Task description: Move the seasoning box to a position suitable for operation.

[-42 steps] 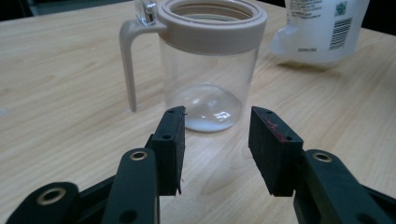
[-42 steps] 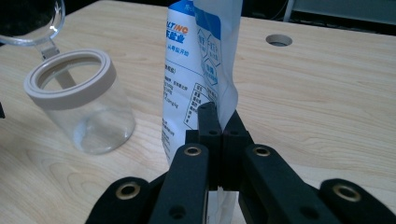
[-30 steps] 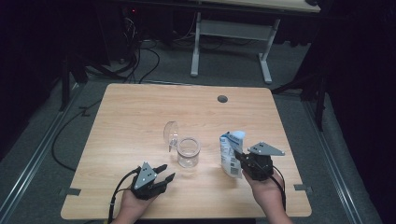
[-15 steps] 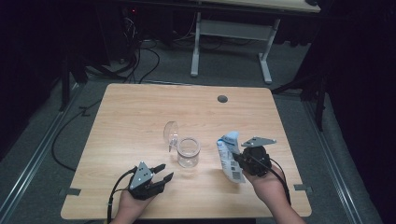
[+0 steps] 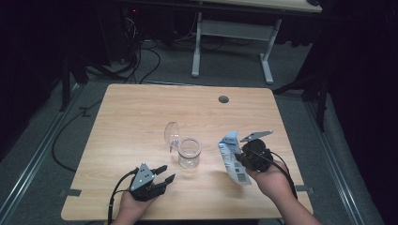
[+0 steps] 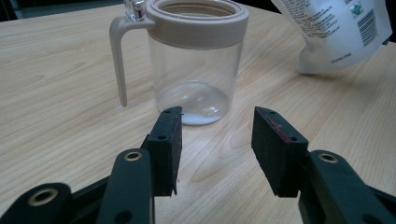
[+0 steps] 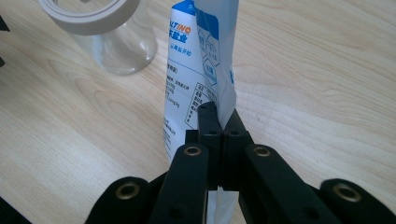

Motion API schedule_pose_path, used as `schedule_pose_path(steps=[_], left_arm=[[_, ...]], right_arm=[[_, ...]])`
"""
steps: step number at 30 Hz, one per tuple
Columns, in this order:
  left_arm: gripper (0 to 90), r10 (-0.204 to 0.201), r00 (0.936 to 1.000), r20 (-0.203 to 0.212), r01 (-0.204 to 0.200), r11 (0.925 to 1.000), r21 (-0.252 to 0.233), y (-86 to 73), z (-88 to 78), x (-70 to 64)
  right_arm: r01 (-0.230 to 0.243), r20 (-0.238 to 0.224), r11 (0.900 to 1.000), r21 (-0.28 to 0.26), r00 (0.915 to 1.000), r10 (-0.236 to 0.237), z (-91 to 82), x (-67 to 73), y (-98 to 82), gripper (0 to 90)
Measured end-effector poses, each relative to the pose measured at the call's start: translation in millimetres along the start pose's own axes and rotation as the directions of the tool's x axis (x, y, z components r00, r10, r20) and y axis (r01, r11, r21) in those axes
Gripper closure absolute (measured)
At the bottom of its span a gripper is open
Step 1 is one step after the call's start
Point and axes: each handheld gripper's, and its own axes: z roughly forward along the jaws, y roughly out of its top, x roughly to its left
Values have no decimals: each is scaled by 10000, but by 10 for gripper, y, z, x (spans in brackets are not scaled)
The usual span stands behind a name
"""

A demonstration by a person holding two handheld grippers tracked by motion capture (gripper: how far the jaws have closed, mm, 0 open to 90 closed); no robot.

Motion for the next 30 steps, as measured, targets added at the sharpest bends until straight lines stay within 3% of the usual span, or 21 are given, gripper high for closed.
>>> schedule_pose_path(steps=[11, 20, 30], left_arm=[[533, 10, 10000, 31, -10, 10000, -32, -5, 3, -1], [530, 23, 10000, 86, -23, 10000, -37, -7, 8, -14], [528, 33, 9999, 97, -33, 10000, -71, -8, 5, -22]], right_arm=[[218, -137, 9952, 953, 9997, -206, -3, 11, 112, 900], [488, -293, 9831, 1764, 9986, -444, -3, 28, 189, 900], [685, -385, 9718, 2258, 9974, -614, -23, 43, 264, 900]])
